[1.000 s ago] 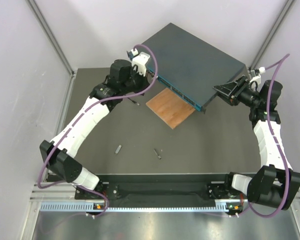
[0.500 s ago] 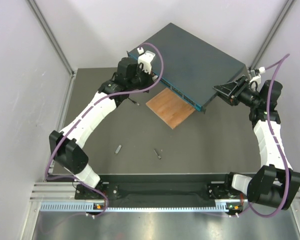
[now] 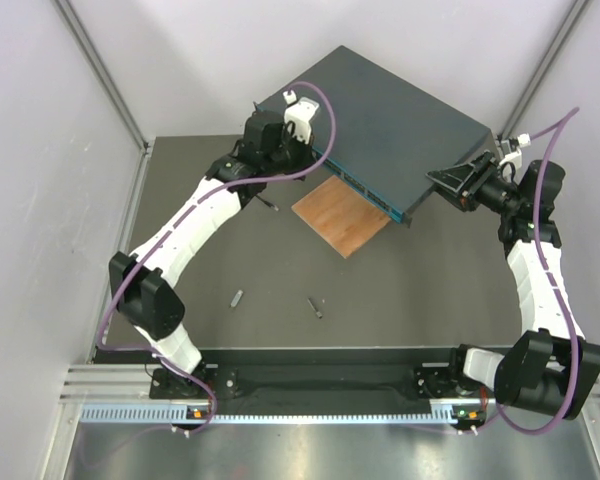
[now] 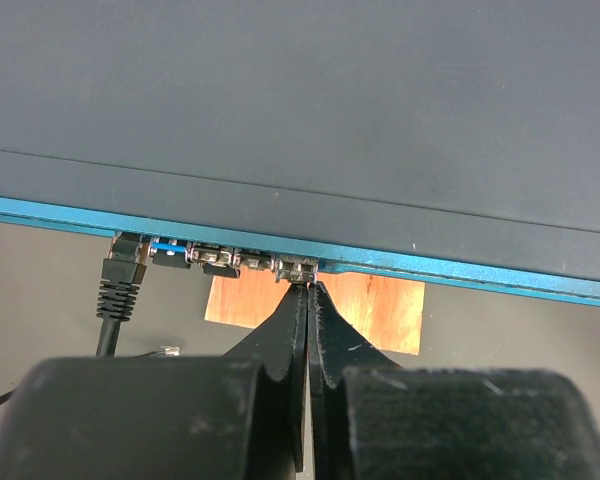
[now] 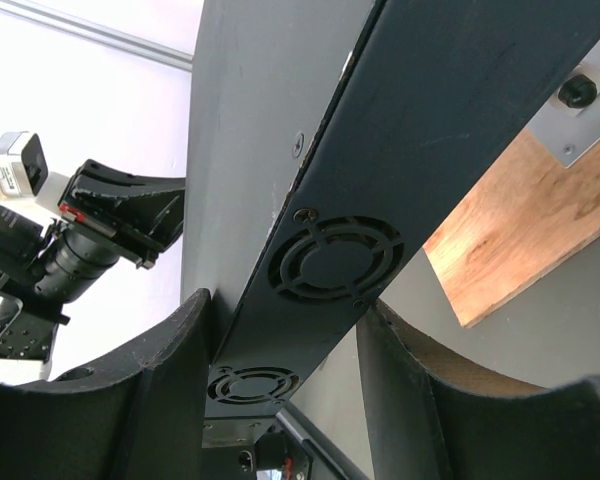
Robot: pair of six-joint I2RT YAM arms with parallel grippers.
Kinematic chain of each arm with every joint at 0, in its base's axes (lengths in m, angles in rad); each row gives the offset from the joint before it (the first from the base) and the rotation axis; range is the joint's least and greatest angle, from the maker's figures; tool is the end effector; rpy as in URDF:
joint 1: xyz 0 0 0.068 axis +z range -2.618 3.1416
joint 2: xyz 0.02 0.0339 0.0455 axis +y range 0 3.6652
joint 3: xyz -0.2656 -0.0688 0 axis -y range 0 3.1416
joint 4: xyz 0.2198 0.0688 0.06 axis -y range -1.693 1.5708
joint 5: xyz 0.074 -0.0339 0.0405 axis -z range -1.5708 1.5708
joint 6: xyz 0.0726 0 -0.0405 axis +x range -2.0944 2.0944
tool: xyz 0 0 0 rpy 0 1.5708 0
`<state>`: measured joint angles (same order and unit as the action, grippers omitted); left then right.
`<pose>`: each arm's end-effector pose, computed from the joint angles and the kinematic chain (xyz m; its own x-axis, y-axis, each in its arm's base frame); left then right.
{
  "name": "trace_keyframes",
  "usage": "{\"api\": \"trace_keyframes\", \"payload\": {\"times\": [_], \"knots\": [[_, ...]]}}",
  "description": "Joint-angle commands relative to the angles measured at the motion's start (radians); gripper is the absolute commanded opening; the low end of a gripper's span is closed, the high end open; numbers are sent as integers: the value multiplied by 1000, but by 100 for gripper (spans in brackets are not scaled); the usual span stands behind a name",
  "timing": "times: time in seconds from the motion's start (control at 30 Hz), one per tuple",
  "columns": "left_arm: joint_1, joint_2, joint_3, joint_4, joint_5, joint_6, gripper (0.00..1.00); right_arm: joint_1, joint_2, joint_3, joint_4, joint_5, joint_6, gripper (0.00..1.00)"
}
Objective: Insert the plug into the switch port
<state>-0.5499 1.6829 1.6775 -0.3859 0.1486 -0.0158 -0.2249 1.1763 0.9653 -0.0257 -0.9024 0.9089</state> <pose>0.3393 -0.2206 0.3806 -0.3351 0.1871 -0.9234 0.6283 0.7747 -0.0711 0.2672 -0.0027 0.3434 -0.6181 0.6429 -0.4523 -0.1918 0.4346 0.8799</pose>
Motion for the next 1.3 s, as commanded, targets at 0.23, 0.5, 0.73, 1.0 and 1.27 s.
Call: {"api": "trace_keyframes", "payload": {"times": [0.23,0.5,0.73,1.0,1.27], "knots": [[-12,49,106,137,-4,7,0,67,29,49,78,16,-176,0],[-12,87,156,154,-1,33,0,64,39,62,60,20,-200,0],[-12,143,231,176,31,43,0,65,46,75,32,25,-229,0],[-13,77,177,121,66,66,0,64,46,98,29,20,-235,0],[15,-269,-154,-17,155,100,22,62,52,122,-55,26,-288,25]]}}
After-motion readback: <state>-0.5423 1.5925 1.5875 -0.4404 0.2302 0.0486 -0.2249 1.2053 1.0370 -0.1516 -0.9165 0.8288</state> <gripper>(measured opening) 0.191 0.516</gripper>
